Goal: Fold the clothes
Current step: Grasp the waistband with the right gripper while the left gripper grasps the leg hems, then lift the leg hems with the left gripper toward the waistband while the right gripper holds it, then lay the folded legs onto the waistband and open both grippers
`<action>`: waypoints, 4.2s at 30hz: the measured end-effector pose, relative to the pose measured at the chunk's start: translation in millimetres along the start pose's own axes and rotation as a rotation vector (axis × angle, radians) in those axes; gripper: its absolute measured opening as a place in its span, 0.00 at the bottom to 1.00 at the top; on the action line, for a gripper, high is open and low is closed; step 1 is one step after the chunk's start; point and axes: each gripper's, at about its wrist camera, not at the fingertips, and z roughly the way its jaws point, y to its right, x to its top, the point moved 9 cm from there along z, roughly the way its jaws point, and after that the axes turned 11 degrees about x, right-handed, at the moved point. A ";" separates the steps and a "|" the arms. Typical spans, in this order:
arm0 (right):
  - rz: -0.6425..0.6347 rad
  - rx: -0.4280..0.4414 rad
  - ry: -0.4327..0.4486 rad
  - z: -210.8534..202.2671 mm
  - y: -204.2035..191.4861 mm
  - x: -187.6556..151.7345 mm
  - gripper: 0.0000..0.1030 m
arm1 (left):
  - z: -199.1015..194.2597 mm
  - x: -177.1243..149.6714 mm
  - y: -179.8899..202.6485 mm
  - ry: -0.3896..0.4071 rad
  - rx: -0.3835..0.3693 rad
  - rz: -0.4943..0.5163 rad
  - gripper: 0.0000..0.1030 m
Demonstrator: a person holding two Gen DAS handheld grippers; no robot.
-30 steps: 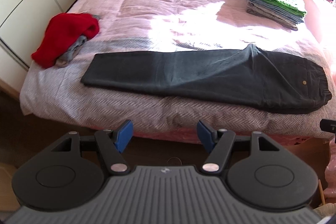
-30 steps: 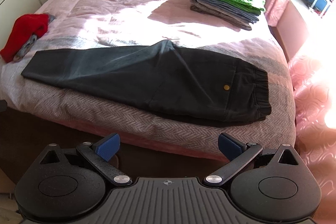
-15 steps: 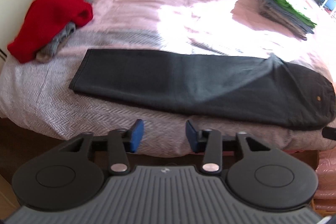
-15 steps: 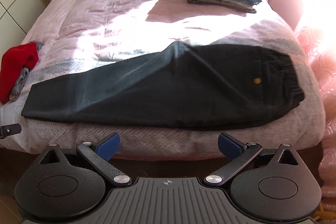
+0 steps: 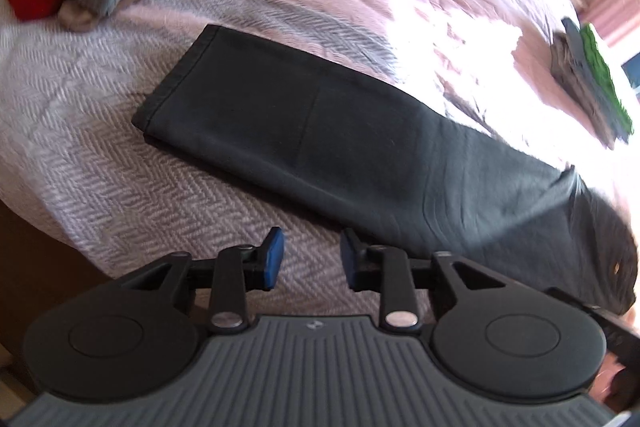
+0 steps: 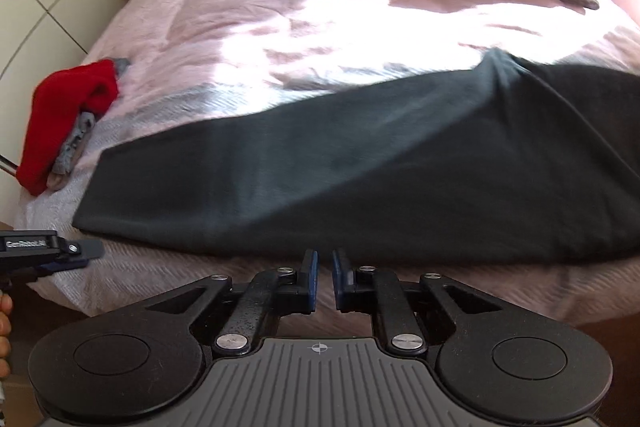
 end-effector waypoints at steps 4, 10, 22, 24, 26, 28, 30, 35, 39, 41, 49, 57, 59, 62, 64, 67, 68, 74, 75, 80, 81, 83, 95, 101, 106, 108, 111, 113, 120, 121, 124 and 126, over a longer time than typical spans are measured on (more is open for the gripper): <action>-0.013 0.049 0.072 31.1 -28.3 0.3 0.12 | 16.9 2.9 -13.7 -0.009 -0.070 -0.131 0.23; -0.034 0.040 0.123 72.8 -39.7 -18.9 0.12 | 40.1 8.3 -44.1 0.014 -0.147 -0.355 0.23; -0.030 0.009 0.114 92.6 -40.7 -26.2 0.12 | 74.2 12.9 -82.8 0.014 -0.314 -0.705 0.31; -0.027 0.006 0.116 94.5 -40.5 -26.8 0.12 | 78.4 11.1 -87.6 0.013 -0.344 -0.759 0.31; -0.006 0.016 0.117 94.9 -38.3 -26.7 0.12 | 79.4 10.1 -91.4 0.020 -0.370 -0.801 0.31; 0.008 0.028 0.119 94.9 -36.3 -26.7 0.12 | 81.0 10.5 -94.5 0.037 -0.375 -0.803 0.31; 0.015 0.036 0.120 95.5 -35.1 -26.7 0.12 | 85.4 12.6 -90.6 0.049 -0.368 -0.772 0.31; 0.031 0.050 0.113 100.1 -31.2 -27.4 0.12 | 85.5 18.3 -78.8 0.121 -0.324 -0.683 0.22; 0.030 0.047 0.111 108.7 -27.9 -29.9 0.12 | 68.1 26.4 -65.8 0.209 -0.299 -0.530 0.11; 0.014 0.046 0.117 112.3 -27.7 -31.3 0.12 | 49.7 34.2 -51.3 0.270 -0.307 -0.438 0.10; 0.281 0.182 0.177 55.8 21.1 -17.8 0.12 | -52.0 57.5 69.9 0.559 -0.399 0.101 0.10; 0.468 -0.078 0.338 -55.7 163.5 -23.9 0.12 | -45.9 -36.6 253.4 0.391 -0.629 0.582 0.28; 0.503 -0.139 0.351 -71.1 190.7 -28.4 0.13 | -12.3 -73.0 280.4 0.277 -0.580 0.665 0.28; 0.591 -0.152 0.361 -85.0 217.9 -34.6 0.13 | 14.5 -107.5 276.3 0.202 -0.483 0.760 0.28; 0.641 -0.095 0.368 -89.4 224.8 -37.2 0.13 | 10.1 -108.7 261.8 0.177 -0.506 0.740 0.29; 0.705 0.026 0.383 -88.7 222.0 -33.6 0.69 | 4.3 -92.7 233.7 0.153 -0.482 0.666 0.28; 0.729 0.075 0.404 -87.0 218.7 -30.7 0.69 | 3.3 -81.6 226.1 0.156 -0.453 0.639 0.28; 0.964 0.359 0.391 -53.7 202.2 -16.6 0.54 | 0.4 -40.7 180.2 0.174 -0.343 0.465 0.27; 1.006 0.356 0.371 -46.3 204.6 -18.8 0.54 | 2.8 -36.9 175.7 0.173 -0.336 0.448 0.27; 1.082 0.312 0.332 -30.7 213.4 -22.9 0.54 | 17.4 -39.1 168.9 0.167 -0.326 0.457 0.27; 1.068 0.305 0.332 -30.2 212.9 -21.2 0.54 | 21.0 -39.3 168.4 0.166 -0.327 0.458 0.27; 1.010 0.279 0.321 -26.7 210.6 -17.0 0.36 | 28.3 -39.0 168.5 0.162 -0.328 0.463 0.26; 0.646 0.019 0.309 -39.1 204.7 -31.0 0.10 | 36.5 -43.0 173.6 0.174 -0.327 0.560 0.08; 0.569 0.003 0.316 -43.4 205.4 -26.8 0.11 | 38.9 -42.2 174.0 0.155 -0.315 0.579 0.08; 0.461 -0.149 0.366 -73.2 203.1 -11.8 0.52 | 22.8 -15.8 178.5 0.195 -0.297 0.554 0.07; 0.320 -0.235 0.396 -85.0 194.9 6.0 0.52 | 20.9 0.9 181.2 0.218 -0.289 0.525 0.07; 0.122 -0.232 0.380 -68.4 174.5 39.5 0.48 | 33.5 28.4 194.5 0.264 -0.283 0.491 0.07; 0.010 -0.223 0.339 -36.6 162.2 57.8 0.38 | 48.1 43.8 207.1 0.298 -0.282 0.483 0.07; -0.224 -0.312 0.261 58.7 186.0 37.1 0.35 | 111.3 36.8 220.7 0.386 -0.198 0.572 0.07; -0.250 -0.308 0.286 59.8 187.9 32.8 0.35 | 113.0 33.1 219.6 0.411 -0.198 0.575 0.07; -0.237 -0.269 0.326 43.5 183.1 33.0 0.35 | 92.6 32.1 212.6 0.439 -0.217 0.529 0.05; -0.172 -0.216 0.392 12.7 179.6 37.2 0.35 | 68.8 21.5 204.6 0.459 -0.248 0.510 0.05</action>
